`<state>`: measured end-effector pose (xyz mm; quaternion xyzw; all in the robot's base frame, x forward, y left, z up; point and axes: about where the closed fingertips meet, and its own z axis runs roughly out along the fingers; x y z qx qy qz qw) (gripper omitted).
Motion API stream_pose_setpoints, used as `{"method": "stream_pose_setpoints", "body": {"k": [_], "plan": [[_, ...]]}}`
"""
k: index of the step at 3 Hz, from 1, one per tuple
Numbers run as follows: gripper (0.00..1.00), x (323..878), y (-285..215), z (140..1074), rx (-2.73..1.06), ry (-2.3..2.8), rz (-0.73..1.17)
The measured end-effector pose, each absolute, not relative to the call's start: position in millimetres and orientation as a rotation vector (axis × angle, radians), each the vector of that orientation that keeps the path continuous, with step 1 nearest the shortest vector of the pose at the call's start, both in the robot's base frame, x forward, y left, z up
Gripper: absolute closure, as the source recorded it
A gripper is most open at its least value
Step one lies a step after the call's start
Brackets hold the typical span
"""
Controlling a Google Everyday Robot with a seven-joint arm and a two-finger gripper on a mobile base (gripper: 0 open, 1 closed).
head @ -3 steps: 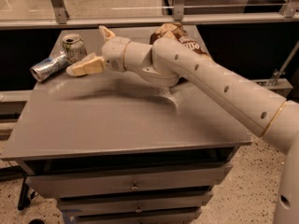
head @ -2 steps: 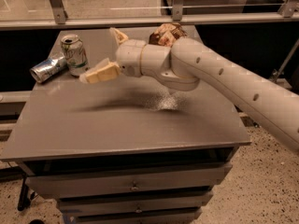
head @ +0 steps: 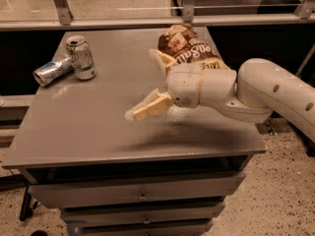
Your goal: Move 7up can near redbull can
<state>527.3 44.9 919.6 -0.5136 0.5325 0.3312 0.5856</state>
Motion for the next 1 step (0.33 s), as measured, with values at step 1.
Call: {"method": "stream_pose_setpoints", "body": {"k": [1], "plan": [[0.0,527.3,45.0,919.7,-1.198,1.242,0.772]]}}
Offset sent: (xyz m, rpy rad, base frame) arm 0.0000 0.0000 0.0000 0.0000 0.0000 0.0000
